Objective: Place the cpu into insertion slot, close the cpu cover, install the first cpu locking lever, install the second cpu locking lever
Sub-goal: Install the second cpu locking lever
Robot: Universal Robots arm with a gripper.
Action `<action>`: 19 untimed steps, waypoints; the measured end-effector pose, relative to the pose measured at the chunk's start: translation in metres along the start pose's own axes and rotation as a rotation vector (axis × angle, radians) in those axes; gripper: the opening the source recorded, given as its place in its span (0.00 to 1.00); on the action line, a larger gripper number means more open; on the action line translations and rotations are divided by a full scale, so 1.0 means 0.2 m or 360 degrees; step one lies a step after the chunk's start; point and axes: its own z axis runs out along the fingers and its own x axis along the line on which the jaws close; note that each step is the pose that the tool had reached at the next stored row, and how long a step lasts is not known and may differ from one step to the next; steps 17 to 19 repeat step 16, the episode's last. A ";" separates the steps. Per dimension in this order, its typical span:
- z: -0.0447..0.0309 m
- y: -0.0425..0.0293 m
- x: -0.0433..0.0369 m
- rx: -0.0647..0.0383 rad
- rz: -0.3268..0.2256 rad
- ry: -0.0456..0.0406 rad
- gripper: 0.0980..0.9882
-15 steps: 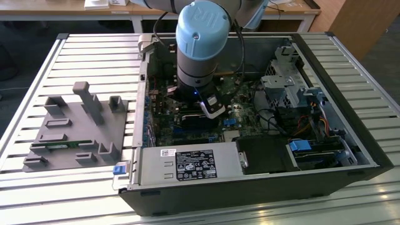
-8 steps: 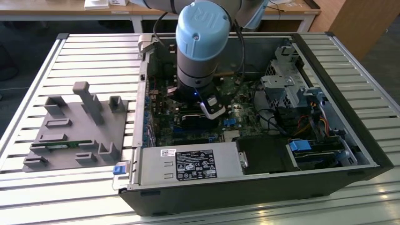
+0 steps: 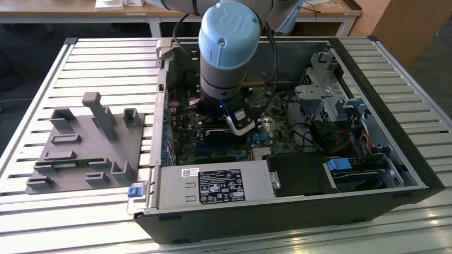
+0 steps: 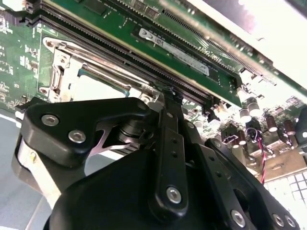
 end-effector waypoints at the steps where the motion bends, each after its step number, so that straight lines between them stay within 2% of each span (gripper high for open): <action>1: -0.007 0.002 0.000 -0.0001 0.0000 0.0000 0.02; 14: -0.106 0.038 0.003 -0.0003 0.0011 -0.0003 0.02; 19: -0.111 0.041 0.003 -0.0003 0.0012 -0.0004 0.02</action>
